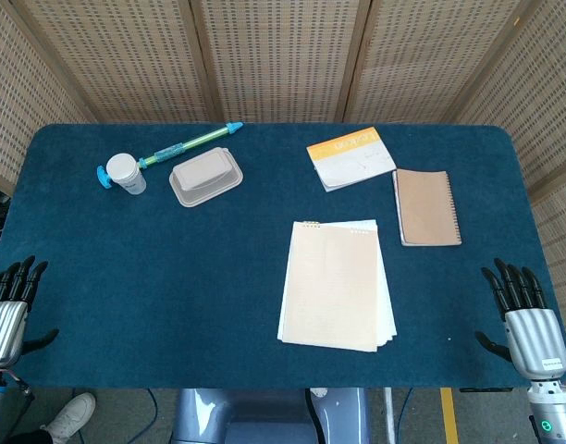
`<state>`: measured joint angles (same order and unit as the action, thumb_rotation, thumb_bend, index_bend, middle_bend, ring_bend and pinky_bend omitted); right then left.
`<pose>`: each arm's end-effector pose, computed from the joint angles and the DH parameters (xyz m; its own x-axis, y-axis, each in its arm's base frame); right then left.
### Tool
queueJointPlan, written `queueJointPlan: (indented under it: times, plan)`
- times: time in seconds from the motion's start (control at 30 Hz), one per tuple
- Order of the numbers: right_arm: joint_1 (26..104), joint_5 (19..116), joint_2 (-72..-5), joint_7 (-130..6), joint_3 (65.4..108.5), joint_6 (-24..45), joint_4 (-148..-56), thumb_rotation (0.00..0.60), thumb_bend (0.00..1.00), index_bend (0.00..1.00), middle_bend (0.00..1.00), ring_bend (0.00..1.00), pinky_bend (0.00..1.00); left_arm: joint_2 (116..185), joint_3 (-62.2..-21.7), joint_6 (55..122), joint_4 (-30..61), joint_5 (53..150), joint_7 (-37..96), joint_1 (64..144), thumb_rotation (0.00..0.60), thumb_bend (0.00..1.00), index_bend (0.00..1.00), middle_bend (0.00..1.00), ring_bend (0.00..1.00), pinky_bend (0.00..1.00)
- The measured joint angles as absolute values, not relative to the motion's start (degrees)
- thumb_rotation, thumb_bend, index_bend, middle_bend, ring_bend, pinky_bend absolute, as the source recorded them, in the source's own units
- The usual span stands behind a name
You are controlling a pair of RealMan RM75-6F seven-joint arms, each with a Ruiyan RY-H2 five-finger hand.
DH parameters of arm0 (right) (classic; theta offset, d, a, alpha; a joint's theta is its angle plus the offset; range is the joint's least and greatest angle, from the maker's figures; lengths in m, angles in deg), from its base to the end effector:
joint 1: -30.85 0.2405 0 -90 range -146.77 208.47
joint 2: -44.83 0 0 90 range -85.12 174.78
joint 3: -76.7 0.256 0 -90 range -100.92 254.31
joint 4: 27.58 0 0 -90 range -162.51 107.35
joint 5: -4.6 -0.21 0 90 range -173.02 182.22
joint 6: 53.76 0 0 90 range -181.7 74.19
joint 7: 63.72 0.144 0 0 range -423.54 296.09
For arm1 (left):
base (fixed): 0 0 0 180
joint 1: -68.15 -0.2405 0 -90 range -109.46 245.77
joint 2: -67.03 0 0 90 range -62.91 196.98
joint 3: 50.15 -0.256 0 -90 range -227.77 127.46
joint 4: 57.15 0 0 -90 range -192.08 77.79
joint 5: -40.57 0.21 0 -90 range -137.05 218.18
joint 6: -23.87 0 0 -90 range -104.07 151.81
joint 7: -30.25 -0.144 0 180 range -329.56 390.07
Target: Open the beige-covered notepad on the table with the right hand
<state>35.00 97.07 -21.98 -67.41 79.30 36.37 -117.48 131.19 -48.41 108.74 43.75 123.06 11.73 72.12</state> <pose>-0.2980 -0.1753 0.1525 0.4482 0.0829 0.8901 -0.8844 -0.1041 0.4550 -0.2930 0.1696 0.1455 0.5438 0.0581 0.8372 0.8365 0.0419 -0.5463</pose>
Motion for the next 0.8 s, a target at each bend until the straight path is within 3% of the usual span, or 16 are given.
queueJointPlan:
  times: [0.8]
  plan:
    - [35.31,98.74,-22.53,-67.55,78.36,35.65,-118.09,0.600,0.17,0.01,0.00,0.00,0.00,130.50,-48.88,107.83,44.12,122.67,11.37,72.26,0.600,0.09,0.00,0.00,0.00,0.08]
